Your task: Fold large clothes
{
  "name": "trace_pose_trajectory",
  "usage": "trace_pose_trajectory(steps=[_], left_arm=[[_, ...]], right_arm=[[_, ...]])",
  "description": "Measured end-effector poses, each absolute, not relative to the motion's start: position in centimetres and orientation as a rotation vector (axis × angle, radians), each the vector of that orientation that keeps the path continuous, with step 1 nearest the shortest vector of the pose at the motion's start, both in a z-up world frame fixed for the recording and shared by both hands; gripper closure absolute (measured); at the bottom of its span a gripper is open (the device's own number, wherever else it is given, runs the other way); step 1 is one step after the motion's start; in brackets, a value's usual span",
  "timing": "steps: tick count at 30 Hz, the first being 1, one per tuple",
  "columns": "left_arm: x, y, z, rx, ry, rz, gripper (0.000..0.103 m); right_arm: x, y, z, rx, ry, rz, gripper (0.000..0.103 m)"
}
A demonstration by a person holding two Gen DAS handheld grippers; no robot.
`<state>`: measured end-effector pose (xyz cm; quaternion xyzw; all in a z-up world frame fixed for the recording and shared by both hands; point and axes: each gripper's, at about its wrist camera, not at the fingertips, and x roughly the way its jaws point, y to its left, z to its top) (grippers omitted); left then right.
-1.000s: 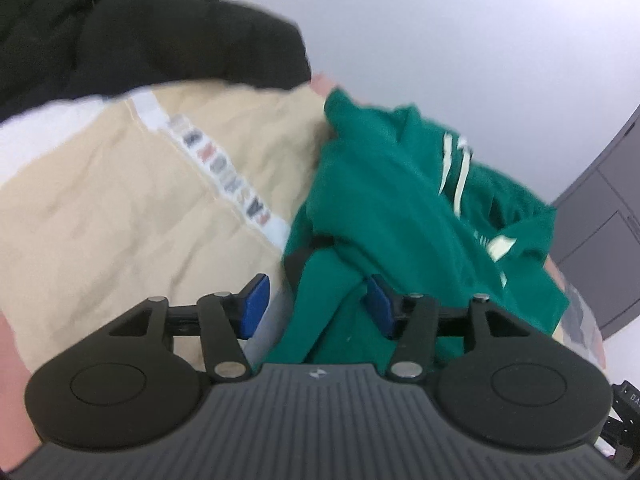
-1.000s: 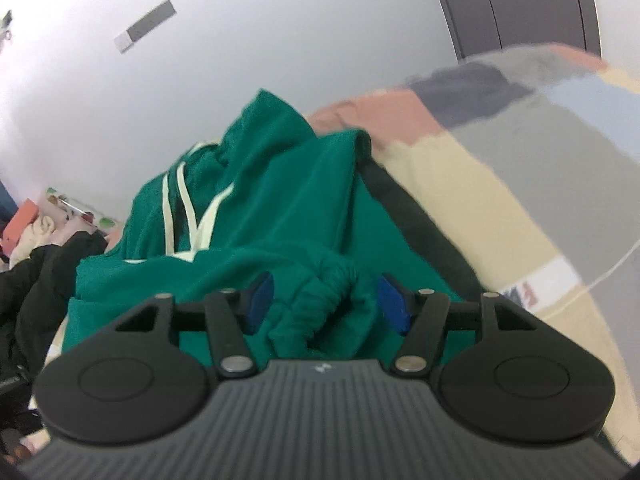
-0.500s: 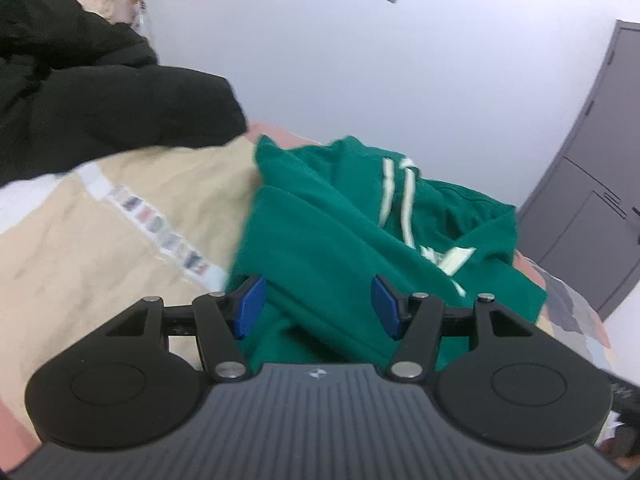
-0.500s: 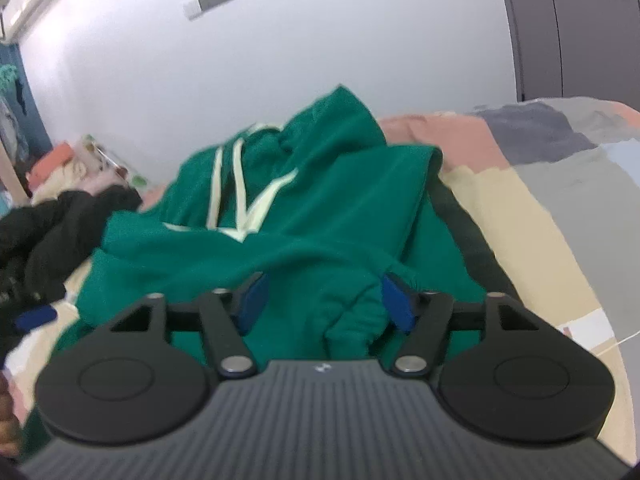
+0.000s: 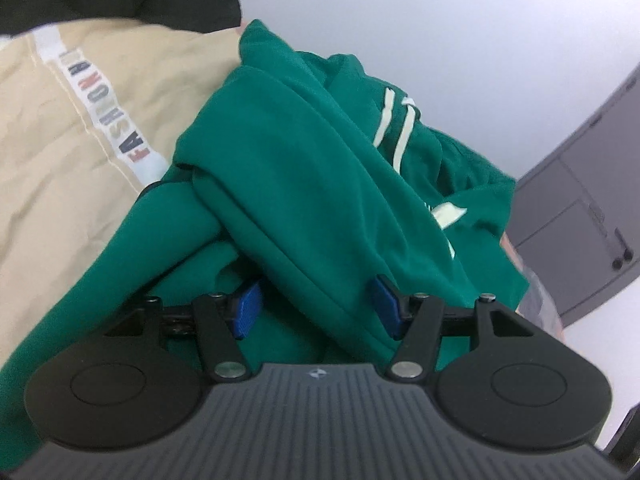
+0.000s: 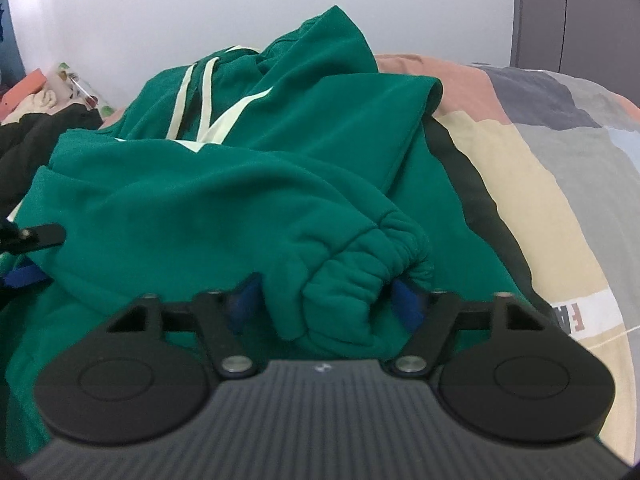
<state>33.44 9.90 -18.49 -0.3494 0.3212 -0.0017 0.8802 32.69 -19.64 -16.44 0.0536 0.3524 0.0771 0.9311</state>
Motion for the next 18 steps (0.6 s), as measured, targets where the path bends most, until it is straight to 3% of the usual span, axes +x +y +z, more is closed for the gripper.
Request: trace_pose_trajectory(steps=[2,3,5,6,11,18], left_arm=[[33.7,10.4,-18.8,-0.774,0.649,-0.002,0.045],[33.9,10.6,-18.7,-0.782,0.640,0.000,0.063],[34.2,10.9,-18.3,-0.769,0.624,0.007,0.086],[34.0,11.4,-17.9,-0.780,0.606,0.003,0.093],[31.4,15.2,-15.5,-0.856,0.487,0.064,0.095],[30.3,19.2,-16.2,-0.869,0.533,0.204,0.095]], right_arm=[[32.4,-19.9,-16.0,0.129,0.705,0.153,0.065],[32.3,-20.0,-15.7,0.148,0.696,0.165,0.065],[31.8,-20.1,-15.0,0.165,0.662,0.177,0.066],[31.5,-20.1,-14.6,0.178,0.638,0.196,0.066],[30.6,-20.6,-13.2,0.311,0.578,0.338,0.066],[31.2,-17.5,-15.4,0.389,0.735,0.493,0.066]])
